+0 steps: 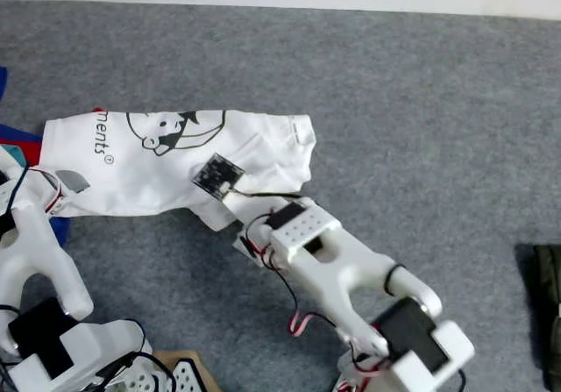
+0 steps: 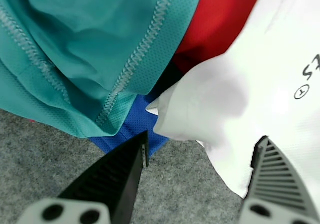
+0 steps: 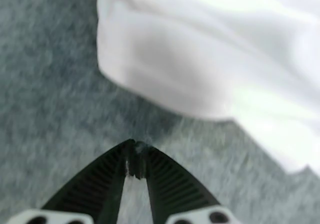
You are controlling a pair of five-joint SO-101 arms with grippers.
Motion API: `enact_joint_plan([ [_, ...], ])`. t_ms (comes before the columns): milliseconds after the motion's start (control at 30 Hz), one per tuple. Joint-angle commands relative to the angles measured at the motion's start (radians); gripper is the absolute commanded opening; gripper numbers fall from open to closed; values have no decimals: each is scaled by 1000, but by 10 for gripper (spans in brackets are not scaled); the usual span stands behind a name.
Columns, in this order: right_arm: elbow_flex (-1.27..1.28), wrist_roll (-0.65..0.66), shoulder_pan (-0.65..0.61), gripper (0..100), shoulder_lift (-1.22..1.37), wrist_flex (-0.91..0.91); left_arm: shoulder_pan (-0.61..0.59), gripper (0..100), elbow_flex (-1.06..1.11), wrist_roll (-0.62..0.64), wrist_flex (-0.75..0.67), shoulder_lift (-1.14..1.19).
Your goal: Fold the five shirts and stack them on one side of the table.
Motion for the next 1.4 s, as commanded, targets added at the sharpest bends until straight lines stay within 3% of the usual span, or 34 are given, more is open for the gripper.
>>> enact_joint_plan([
  [0, -113, -6, 13, 7, 28, -41, 16, 329, -4, -3, -9, -44],
  [333, -371, -9, 65, 7, 217, -41, 8, 329, -4, -5, -9, -44],
  [800, -529, -3, 73, 7, 239, -42, 15, 329, -2, -3, -11, -44],
  [1033, -719, -2, 90, 7, 452, -42, 12, 329, 42, -6, -23, -44],
  [1367, -934, -5, 88, 7, 527, 47, 16, 329, 44, -6, -41, -44],
])
